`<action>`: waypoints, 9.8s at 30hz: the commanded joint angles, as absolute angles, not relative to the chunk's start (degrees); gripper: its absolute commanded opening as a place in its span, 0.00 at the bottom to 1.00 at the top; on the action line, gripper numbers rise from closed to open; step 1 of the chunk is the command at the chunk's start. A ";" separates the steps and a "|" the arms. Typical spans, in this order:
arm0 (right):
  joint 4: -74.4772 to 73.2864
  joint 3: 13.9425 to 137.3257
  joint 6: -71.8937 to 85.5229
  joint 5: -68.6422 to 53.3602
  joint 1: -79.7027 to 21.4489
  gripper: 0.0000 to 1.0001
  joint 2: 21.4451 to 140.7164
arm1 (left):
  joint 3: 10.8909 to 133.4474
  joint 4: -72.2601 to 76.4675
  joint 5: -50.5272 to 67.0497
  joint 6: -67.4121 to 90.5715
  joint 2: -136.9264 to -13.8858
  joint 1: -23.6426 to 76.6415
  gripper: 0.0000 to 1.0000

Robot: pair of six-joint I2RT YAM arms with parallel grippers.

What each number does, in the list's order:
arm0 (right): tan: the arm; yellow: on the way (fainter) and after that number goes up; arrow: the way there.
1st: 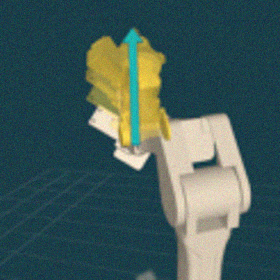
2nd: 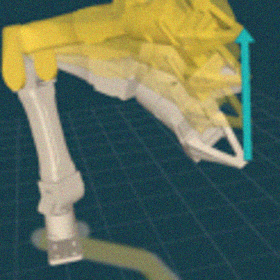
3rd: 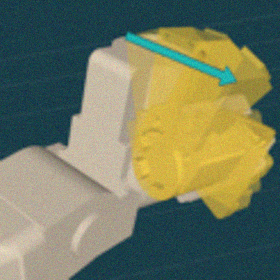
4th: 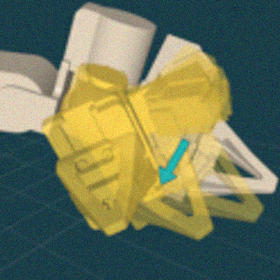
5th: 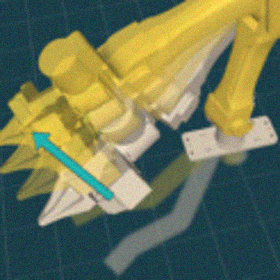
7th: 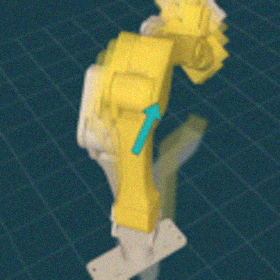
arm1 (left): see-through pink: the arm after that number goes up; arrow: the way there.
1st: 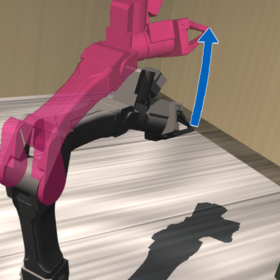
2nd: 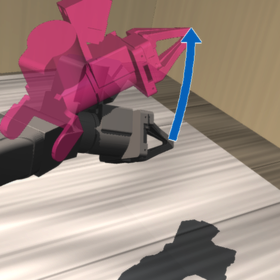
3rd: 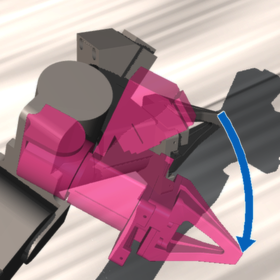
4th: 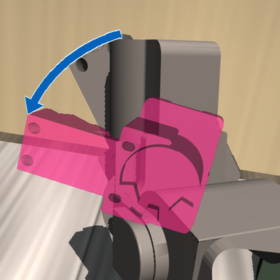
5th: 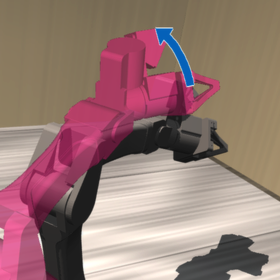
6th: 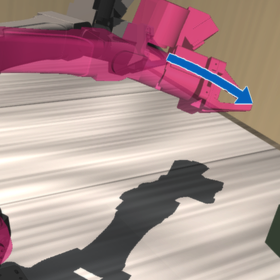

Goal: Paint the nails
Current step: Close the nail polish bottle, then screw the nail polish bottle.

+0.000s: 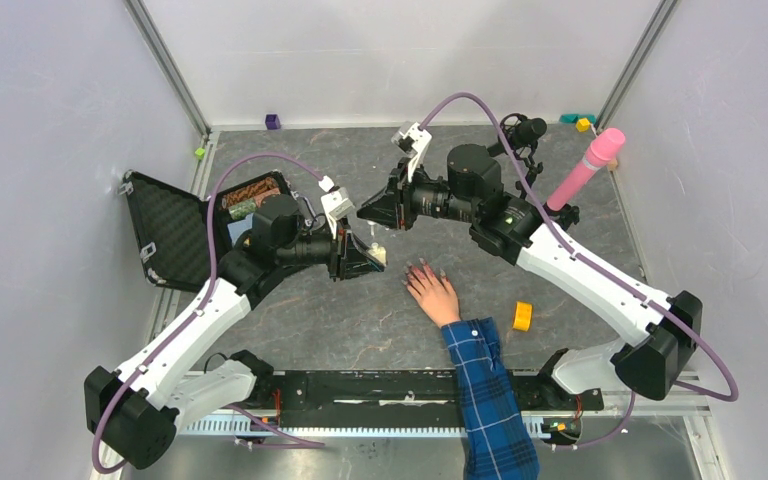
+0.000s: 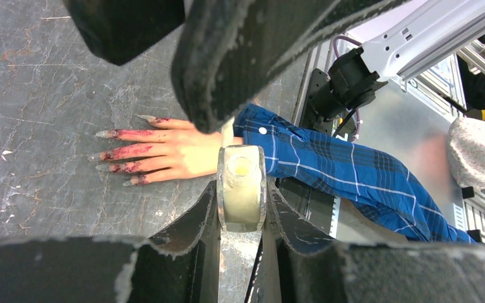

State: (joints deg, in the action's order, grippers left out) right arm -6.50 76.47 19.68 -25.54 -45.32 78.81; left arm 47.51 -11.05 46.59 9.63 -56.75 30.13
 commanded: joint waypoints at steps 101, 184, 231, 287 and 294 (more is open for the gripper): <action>-14.43 73.57 14.56 -26.46 -48.25 0.00 80.36 | 47.03 -7.38 35.79 11.25 -52.08 30.34 0.02; 27.26 58.26 33.15 -54.79 -31.45 0.93 65.42 | 46.01 3.32 56.82 19.16 -54.76 29.03 0.02; 17.23 62.59 26.90 -51.33 -39.59 0.38 75.05 | 46.05 4.04 57.30 20.07 -56.43 29.01 0.02; -22.14 78.37 20.91 -22.26 -50.86 0.00 87.91 | 46.66 -7.37 26.21 18.72 -54.83 25.22 0.02; -22.94 80.17 21.93 -17.42 -53.08 0.00 89.03 | 46.58 -7.74 24.88 18.93 -54.83 24.54 0.02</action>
State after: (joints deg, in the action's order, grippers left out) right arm -14.96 78.89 19.31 -16.58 -50.33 88.31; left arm 45.52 -15.62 30.55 17.39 -55.18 26.44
